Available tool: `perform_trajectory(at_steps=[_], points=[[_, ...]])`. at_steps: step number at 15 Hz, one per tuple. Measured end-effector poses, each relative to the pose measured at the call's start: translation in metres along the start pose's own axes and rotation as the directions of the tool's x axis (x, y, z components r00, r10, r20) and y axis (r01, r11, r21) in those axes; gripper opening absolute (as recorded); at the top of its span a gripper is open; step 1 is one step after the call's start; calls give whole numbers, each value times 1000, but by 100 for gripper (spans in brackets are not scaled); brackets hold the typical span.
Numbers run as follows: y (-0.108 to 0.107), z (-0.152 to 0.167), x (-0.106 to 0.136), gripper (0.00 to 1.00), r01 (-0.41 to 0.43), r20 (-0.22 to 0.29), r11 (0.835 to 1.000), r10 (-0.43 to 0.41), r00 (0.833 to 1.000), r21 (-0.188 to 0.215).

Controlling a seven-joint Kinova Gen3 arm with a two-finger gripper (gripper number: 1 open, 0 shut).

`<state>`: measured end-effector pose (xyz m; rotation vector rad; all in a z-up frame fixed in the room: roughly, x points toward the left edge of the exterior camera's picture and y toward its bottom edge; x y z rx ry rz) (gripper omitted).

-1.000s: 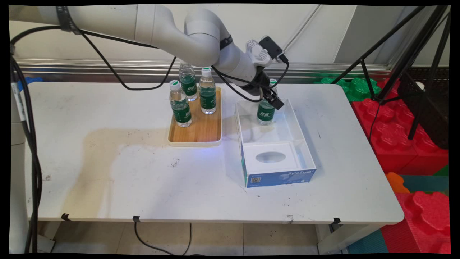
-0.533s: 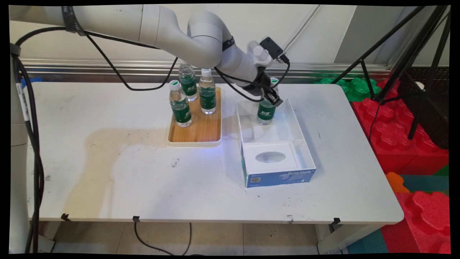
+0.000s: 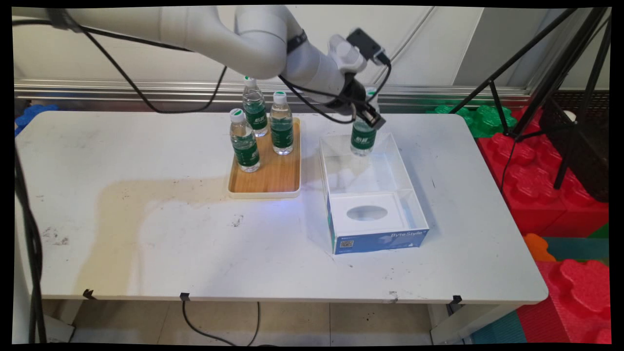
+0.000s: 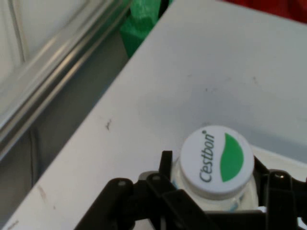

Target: Place the picked object on the tray

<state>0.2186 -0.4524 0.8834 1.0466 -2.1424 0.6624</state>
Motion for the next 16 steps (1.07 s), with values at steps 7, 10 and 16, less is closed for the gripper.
perform_trajectory(at_steps=[7,10,16], points=[[-6,-84,20,0,-16,-92,1000,17,996,16],[-12,-120,19,0,-20,-123,1000,22,992,19],[-34,-189,-13,0,-19,-130,999,25,991,49]])
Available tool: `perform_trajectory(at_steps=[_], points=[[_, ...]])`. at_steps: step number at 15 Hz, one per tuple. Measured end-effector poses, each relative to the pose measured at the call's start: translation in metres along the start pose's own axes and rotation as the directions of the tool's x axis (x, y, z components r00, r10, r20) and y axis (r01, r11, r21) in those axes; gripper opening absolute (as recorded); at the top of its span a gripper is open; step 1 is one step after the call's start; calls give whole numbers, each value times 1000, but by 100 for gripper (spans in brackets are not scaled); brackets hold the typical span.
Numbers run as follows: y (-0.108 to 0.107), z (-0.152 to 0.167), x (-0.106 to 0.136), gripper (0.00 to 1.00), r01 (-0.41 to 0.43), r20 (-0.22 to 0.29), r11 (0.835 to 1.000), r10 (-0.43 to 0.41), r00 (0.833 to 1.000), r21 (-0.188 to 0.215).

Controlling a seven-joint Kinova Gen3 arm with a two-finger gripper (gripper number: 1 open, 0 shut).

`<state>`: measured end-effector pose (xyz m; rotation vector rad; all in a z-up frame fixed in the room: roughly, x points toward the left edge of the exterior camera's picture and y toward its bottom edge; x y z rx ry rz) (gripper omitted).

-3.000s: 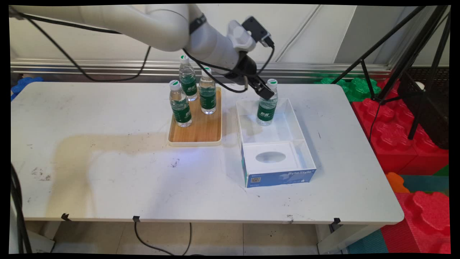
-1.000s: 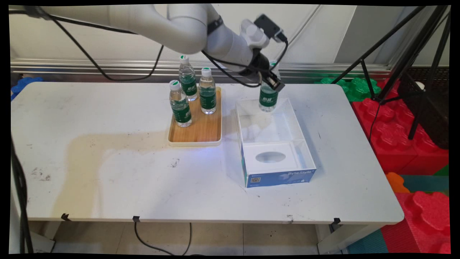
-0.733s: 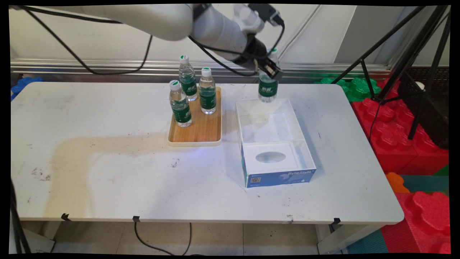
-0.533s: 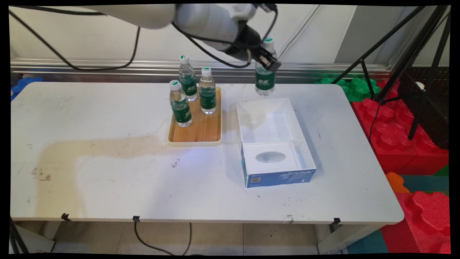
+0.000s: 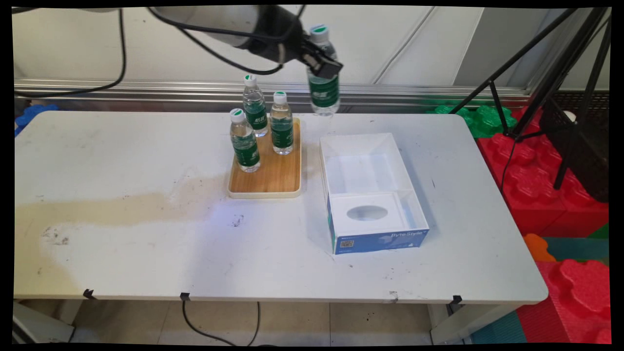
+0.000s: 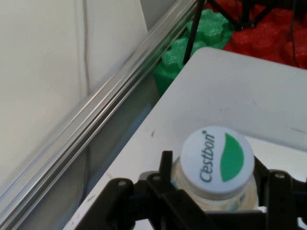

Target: Place the picked object on the tray

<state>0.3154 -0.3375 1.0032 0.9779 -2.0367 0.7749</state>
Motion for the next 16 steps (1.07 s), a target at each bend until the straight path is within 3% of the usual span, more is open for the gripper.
perform_trajectory(at_steps=[7,11,16], points=[[-8,-24,-34,0,4,55,1000,-4,998,-3],[-10,-16,-51,0,12,91,1000,-12,996,3],[-9,11,-75,0,17,160,1000,-15,987,-17]])
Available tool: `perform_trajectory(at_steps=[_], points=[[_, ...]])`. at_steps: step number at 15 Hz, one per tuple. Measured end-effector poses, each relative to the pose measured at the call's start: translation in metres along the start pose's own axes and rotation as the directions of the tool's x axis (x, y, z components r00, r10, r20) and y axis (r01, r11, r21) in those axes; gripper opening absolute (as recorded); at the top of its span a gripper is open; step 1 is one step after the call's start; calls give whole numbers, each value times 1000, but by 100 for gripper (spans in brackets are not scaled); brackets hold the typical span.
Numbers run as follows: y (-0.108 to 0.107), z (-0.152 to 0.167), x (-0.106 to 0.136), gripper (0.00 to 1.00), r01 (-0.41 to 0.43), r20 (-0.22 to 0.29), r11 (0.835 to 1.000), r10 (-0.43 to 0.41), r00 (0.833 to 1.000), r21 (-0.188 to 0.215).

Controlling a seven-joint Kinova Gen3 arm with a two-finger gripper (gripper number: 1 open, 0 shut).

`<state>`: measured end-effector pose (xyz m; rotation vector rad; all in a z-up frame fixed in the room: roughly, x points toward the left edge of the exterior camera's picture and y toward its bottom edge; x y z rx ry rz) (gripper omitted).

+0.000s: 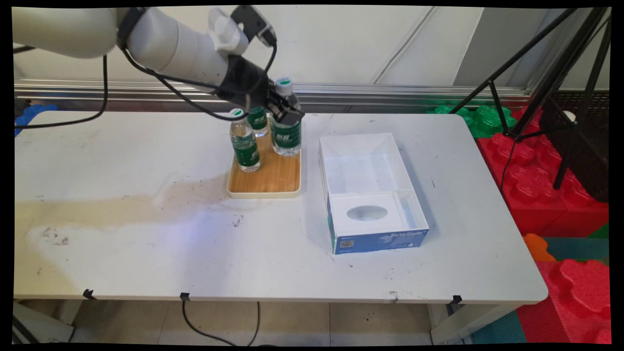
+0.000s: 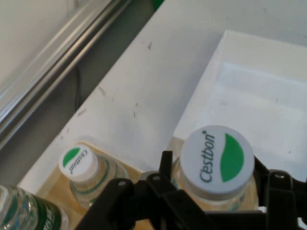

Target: Place the picked object on the tray

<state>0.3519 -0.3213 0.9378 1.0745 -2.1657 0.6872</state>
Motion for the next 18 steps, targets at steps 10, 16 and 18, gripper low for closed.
perform_trajectory(at_steps=[10,16,18], points=[[-8,52,-41,0,-34,80,999,37,996,-40],[-9,66,-55,0,-56,96,996,62,993,-68],[-9,69,-58,0,-63,98,995,71,993,-79]])
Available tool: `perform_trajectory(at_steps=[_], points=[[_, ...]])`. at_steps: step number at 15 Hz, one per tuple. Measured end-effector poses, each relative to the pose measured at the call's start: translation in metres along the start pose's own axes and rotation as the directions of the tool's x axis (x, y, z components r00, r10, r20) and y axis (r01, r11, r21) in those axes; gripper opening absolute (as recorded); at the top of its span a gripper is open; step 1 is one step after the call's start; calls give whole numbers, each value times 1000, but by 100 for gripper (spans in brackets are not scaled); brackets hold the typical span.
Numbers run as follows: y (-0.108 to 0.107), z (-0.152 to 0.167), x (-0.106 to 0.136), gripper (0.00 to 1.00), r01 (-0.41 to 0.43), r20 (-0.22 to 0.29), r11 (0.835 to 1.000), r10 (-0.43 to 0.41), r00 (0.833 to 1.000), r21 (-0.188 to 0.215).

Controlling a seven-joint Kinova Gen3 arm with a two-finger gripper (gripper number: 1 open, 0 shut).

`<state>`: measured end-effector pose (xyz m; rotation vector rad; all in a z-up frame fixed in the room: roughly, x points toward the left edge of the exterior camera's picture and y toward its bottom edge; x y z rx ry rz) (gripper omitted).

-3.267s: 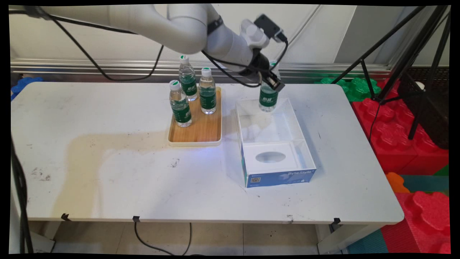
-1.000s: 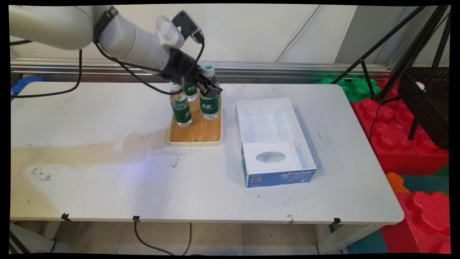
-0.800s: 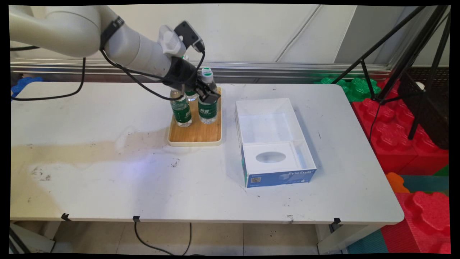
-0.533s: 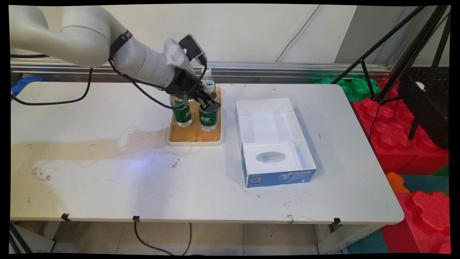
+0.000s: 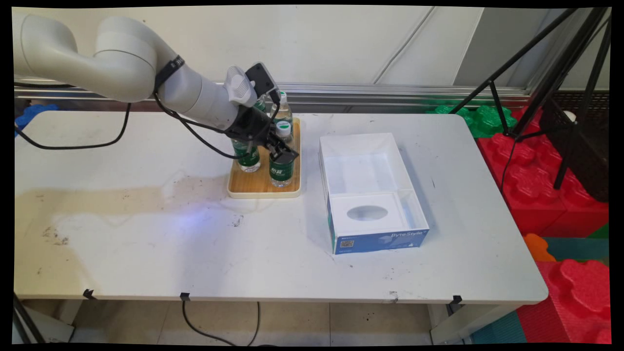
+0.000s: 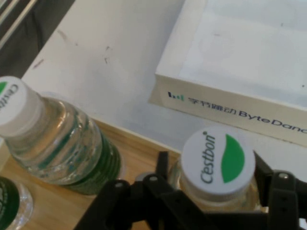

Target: Place the picked object on the tray

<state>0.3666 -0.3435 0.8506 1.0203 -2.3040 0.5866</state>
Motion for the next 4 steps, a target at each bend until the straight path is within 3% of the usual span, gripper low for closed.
perform_trajectory(at_steps=[1,4], points=[[0,1,-1,100,-5,0,1000,5,1000,-4],[-2,3,-4,100,-19,-5,1000,19,1000,-6]])
